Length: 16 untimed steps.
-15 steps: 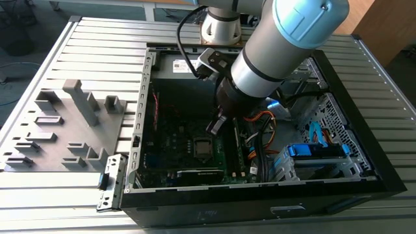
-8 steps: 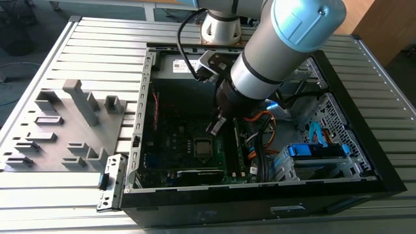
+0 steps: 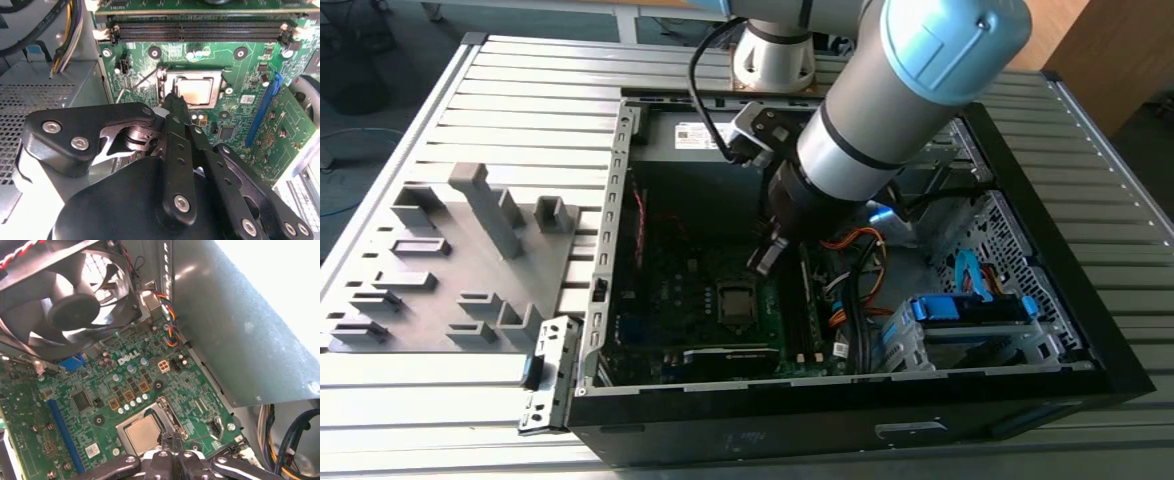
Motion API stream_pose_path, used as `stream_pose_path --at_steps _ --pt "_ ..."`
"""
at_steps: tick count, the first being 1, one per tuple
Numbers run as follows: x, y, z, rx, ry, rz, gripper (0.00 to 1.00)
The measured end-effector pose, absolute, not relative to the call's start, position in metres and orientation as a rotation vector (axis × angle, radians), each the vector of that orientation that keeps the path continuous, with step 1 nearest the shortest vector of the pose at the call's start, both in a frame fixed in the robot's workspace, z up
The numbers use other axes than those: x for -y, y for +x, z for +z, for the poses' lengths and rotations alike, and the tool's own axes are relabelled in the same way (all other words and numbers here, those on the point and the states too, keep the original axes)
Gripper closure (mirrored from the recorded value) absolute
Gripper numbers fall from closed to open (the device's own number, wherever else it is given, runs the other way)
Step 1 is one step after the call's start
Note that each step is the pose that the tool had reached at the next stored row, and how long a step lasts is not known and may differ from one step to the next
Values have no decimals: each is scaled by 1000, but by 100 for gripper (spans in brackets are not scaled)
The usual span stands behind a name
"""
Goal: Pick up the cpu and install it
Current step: 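Install the first cpu locking lever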
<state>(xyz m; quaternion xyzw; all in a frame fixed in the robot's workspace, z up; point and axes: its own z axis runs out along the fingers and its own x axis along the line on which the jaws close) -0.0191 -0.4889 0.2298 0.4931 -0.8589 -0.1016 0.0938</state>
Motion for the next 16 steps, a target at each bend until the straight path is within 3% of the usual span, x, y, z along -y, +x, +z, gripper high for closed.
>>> stream_pose_path --at_steps 16 --pt "469 1 229 2549 1463 -305 89"
